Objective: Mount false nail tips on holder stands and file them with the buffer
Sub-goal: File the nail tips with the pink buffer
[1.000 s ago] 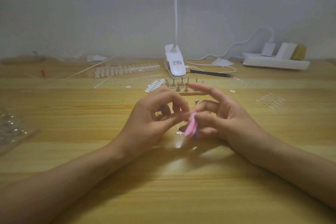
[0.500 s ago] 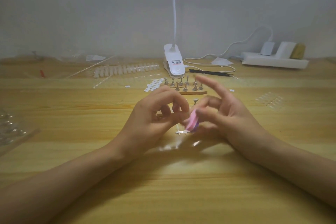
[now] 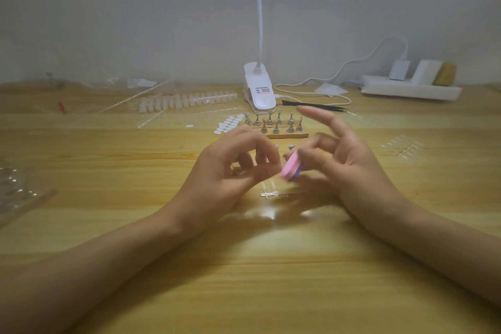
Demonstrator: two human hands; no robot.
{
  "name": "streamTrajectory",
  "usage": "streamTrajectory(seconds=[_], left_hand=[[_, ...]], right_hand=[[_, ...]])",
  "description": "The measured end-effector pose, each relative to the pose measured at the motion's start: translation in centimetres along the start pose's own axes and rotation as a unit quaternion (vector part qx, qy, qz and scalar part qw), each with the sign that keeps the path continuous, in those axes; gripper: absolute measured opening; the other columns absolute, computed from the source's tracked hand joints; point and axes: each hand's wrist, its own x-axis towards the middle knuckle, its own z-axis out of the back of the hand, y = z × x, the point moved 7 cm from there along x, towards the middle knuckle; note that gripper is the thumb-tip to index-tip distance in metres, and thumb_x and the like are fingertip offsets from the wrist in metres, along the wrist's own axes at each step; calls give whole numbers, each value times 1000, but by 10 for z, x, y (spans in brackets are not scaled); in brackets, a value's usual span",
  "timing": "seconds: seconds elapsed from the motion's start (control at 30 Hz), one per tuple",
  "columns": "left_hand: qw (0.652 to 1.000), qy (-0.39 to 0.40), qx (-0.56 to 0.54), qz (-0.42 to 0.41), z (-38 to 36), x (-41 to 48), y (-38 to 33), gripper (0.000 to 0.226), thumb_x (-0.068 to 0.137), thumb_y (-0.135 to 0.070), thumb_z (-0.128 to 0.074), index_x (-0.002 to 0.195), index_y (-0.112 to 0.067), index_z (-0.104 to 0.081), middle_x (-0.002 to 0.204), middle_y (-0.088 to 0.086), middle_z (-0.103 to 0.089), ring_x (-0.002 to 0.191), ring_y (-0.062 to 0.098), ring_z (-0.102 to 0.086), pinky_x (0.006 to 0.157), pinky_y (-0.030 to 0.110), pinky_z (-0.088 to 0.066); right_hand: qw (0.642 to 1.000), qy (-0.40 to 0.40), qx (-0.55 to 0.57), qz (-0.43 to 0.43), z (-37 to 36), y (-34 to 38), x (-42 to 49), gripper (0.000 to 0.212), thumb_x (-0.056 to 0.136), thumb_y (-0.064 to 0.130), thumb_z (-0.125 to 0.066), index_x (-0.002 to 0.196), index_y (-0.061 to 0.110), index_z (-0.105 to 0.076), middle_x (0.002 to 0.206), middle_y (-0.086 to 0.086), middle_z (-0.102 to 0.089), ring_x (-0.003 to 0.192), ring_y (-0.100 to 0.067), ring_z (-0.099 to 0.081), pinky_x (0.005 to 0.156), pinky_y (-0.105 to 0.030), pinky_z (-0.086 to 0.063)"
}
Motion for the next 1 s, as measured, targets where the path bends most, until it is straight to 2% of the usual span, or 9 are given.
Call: streamTrajectory(seconds=[0.07, 0.17, 0.33, 0.43, 0.5, 0.67, 0.8, 0.93, 1.0], left_hand=[[1000, -1, 0, -1, 0, 0, 0, 9, 84, -16, -72, 81, -22, -65, 90, -1, -58, 71, 6, -54, 64, 12, -40], [1000, -5, 1, 2, 1, 0, 0, 11, 85, -17, -71, 81, -25, -65, 91, 1, -58, 71, 9, -57, 62, 14, -42], [1000, -17, -8, 5, 3, -1, 0, 6, 83, -24, -73, 81, -27, -67, 94, -11, -55, 69, 10, -50, 57, 19, -41], [1000, -21, -5, 4, 4, -1, 1, 9, 84, -21, -73, 81, -27, -67, 97, -8, -55, 69, 21, -52, 56, 22, -41], [1000, -26, -6, 8, 4, -1, 1, 8, 84, -23, -74, 80, -26, -67, 96, -9, -55, 69, 27, -52, 56, 28, -41], [1000, -27, -7, 6, 4, -1, 0, 8, 84, -23, -73, 80, -26, -67, 95, -8, -55, 70, 24, -51, 58, 32, -43], [999, -27, -19, 10, 4, 0, 0, 6, 82, -24, -72, 80, -25, -67, 94, -8, -55, 71, 23, -50, 58, 35, -41], [1000, -19, -12, 3, 3, 0, -1, 8, 84, -19, -73, 81, -23, -67, 94, -6, -56, 71, 16, -51, 58, 31, -43], [1000, -22, -17, 5, 4, 0, 0, 7, 83, -21, -73, 81, -22, -67, 94, -6, -56, 71, 18, -52, 58, 34, -43]], right_hand=[[999, -34, 6, 1, 9, 0, 0, 61, 82, 19, -68, 140, 21, -48, 84, -12, -66, 86, -30, -75, 74, -36, -61], [998, 46, -30, -6, -8, 1, -3, 63, 84, 14, -70, 141, 25, -48, 88, -11, -67, 85, -30, -75, 69, -33, -61], [999, -37, -9, 23, 7, 6, -1, 60, 82, 17, -68, 138, 20, -48, 84, -8, -67, 84, -28, -75, 71, -31, -61], [997, 46, -50, 25, -11, 7, -4, 62, 84, 11, -69, 140, 24, -48, 88, -12, -68, 82, -31, -76, 70, -35, -62], [998, 10, -32, 57, -6, 12, -3, 64, 84, 10, -69, 142, 22, -45, 86, -10, -68, 83, -30, -75, 72, -36, -62], [997, 55, -43, 24, -13, 6, -3, 64, 83, 9, -69, 141, 23, -46, 86, -8, -68, 84, -29, -76, 69, -32, -61], [998, -28, -15, 63, 3, 13, -3, 62, 84, 12, -67, 141, 19, -44, 84, -8, -67, 88, -26, -75, 71, -33, -62], [997, 53, -42, 23, -13, 6, -4, 66, 83, 9, -69, 143, 23, -45, 87, -14, -68, 84, -34, -75, 69, -36, -62], [998, 10, -30, 56, -7, 12, -2, 65, 83, 12, -69, 142, 22, -44, 85, -10, -68, 84, -32, -75, 71, -38, -62]])
